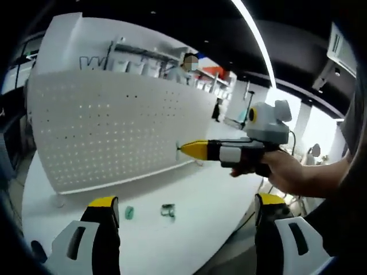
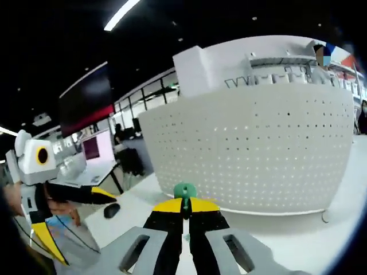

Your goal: Insert the hook assembly into the mounting plate slot until the hook locks in place.

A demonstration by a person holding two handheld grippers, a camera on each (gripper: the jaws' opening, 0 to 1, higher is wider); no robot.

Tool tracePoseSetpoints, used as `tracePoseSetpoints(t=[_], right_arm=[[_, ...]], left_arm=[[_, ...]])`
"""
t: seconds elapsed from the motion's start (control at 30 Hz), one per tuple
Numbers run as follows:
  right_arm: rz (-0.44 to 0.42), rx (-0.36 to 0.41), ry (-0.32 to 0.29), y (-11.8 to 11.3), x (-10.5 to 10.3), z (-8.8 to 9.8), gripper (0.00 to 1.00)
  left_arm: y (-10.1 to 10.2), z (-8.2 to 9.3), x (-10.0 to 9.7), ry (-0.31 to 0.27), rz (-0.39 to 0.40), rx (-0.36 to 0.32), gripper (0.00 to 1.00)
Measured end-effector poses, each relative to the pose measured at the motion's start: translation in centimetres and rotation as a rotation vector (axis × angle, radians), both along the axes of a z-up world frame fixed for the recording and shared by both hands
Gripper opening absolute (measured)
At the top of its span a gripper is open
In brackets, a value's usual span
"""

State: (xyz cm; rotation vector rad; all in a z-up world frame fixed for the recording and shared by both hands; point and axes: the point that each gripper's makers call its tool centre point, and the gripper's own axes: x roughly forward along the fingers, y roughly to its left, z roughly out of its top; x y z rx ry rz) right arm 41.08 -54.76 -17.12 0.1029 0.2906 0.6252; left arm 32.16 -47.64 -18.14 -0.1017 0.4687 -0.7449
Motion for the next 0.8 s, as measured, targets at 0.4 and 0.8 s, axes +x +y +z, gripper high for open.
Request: tracePoseSetpoints(t=[0.4, 0.8], right_arm=[[-0.090, -0.050, -0.089, -2.1, 4.4, 1.9, 0.00], [-0.194, -0.085, -0.186, -4.9, 9.0, 4.4, 0.00]], left_arm=[[1.4, 1.3, 1.1, -0.019, 0.034, -0.024, 1.00], [2.1, 1.1, 1.6, -0.021, 0.051, 0.010, 1.00]])
